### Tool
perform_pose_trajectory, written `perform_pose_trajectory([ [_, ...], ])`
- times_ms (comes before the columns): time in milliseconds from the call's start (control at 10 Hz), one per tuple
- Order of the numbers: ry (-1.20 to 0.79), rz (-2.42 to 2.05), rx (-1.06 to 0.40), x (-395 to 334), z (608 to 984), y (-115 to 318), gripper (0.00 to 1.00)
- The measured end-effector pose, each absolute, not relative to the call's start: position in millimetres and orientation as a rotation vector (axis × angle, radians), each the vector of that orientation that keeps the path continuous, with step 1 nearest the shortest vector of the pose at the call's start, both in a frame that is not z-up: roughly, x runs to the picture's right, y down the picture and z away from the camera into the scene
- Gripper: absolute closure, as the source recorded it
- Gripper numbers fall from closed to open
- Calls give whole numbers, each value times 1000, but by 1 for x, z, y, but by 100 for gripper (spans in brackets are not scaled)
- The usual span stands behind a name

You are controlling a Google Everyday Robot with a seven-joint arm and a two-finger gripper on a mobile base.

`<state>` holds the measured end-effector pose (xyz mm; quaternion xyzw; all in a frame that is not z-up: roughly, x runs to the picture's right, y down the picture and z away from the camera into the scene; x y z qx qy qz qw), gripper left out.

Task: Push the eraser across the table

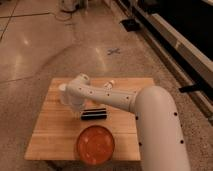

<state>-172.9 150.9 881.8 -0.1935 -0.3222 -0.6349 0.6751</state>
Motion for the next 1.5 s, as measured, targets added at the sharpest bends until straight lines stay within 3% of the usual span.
perform_pose_trajectory([
  [1500,-577,-1187,-534,-34,894,142,100],
])
